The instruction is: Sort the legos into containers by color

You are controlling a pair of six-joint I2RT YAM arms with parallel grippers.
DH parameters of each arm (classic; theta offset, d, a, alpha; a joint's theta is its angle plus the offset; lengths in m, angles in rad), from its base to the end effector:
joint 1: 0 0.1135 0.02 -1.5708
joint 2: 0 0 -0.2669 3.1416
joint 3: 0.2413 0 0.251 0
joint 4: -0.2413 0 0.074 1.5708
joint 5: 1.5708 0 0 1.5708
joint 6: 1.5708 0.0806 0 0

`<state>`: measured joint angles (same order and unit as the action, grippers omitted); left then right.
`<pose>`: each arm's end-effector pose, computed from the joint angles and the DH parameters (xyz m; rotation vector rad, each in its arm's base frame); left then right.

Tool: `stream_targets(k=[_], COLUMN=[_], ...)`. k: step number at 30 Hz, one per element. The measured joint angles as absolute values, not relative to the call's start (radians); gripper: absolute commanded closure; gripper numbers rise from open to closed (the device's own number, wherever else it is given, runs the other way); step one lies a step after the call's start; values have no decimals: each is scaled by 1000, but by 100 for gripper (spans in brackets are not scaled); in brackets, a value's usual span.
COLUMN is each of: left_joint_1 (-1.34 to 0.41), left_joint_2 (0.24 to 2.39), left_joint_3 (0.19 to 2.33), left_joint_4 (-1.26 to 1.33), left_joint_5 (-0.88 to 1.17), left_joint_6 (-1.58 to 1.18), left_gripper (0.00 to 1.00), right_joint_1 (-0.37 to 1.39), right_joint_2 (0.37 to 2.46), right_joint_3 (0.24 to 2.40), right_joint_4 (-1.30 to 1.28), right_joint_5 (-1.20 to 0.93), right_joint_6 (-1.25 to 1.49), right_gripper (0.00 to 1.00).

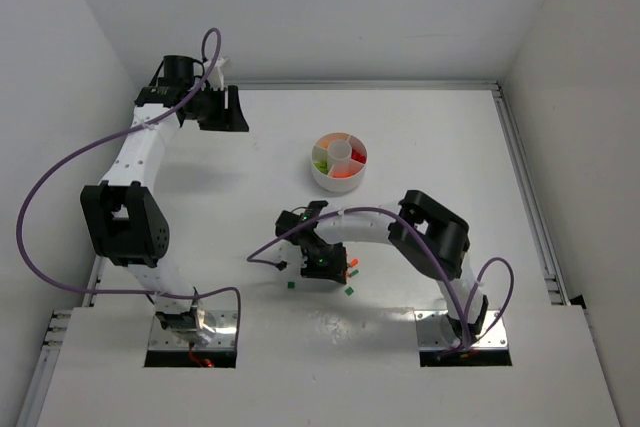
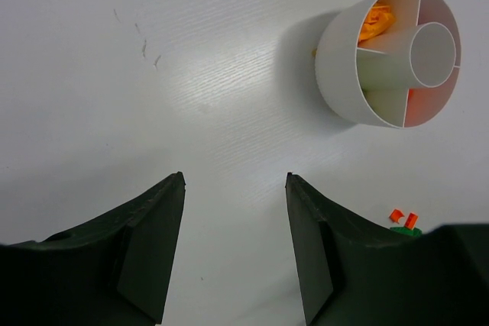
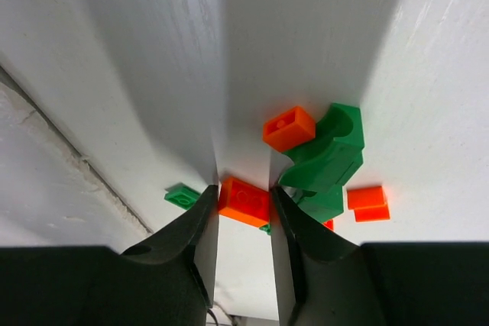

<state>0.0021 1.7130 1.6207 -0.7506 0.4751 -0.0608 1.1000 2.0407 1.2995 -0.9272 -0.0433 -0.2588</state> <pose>0.4030 -0.0360 0.3062 0.1436 2.3704 -0.5988 0.1539 0.3100 0.0774 1.9044 -2.3630 0.0005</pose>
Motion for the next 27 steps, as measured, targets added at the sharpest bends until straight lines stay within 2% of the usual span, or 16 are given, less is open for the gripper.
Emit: stream_targets(k=[9,16,27], left_joint_1=[2,2,-28], left_joint_2=[1713,1711,1712], left_joint_3=[1618,1618,1652], left_joint_4=[-748,-746,-747], left_joint_5=[480,478,456], left_joint_6=[-60,-61,-73], left_gripper=[39,39,39], right_joint_1=[1093,1028,781], right_joint_2=[2021,1956,1956], right_joint_3=[1436,1533,1687], right_joint_4=[-914,-911,-944], right_joint_5=[-62,-53,-35], right_joint_6=[-258,-250,-214], right_gripper=[83,83,83])
